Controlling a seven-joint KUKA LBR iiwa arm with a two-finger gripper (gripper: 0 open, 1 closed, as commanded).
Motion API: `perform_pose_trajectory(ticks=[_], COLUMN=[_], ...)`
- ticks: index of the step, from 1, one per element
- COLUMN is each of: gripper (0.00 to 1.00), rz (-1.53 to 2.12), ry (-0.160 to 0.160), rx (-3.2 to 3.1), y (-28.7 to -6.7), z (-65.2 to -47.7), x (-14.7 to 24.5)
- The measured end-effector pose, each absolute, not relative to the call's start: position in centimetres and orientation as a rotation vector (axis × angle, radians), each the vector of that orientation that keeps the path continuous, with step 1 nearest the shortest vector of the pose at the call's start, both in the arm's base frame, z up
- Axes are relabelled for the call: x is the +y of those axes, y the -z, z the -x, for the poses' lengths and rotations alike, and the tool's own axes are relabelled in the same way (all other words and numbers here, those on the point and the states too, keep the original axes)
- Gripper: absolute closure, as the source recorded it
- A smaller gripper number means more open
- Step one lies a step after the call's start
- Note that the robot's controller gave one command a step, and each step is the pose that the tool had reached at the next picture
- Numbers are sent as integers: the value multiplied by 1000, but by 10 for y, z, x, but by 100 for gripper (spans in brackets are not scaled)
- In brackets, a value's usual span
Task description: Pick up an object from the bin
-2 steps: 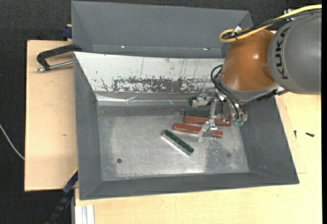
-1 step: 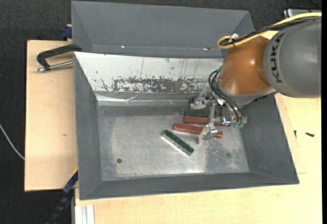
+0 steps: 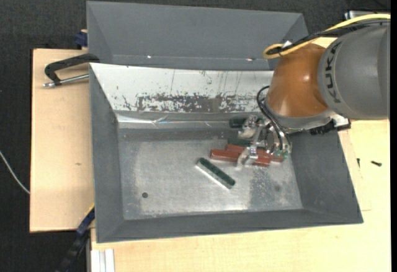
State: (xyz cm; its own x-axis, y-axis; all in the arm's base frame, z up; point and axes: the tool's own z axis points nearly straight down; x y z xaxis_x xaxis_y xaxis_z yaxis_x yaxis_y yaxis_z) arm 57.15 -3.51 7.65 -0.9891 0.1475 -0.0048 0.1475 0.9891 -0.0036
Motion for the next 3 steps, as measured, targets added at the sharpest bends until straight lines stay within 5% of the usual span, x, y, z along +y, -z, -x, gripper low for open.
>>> perform_pose_trajectory(ticks=[3], gripper=[100], rz=[-234], ry=[0], rx=[3133], y=[-96], z=[-568], x=[-33])
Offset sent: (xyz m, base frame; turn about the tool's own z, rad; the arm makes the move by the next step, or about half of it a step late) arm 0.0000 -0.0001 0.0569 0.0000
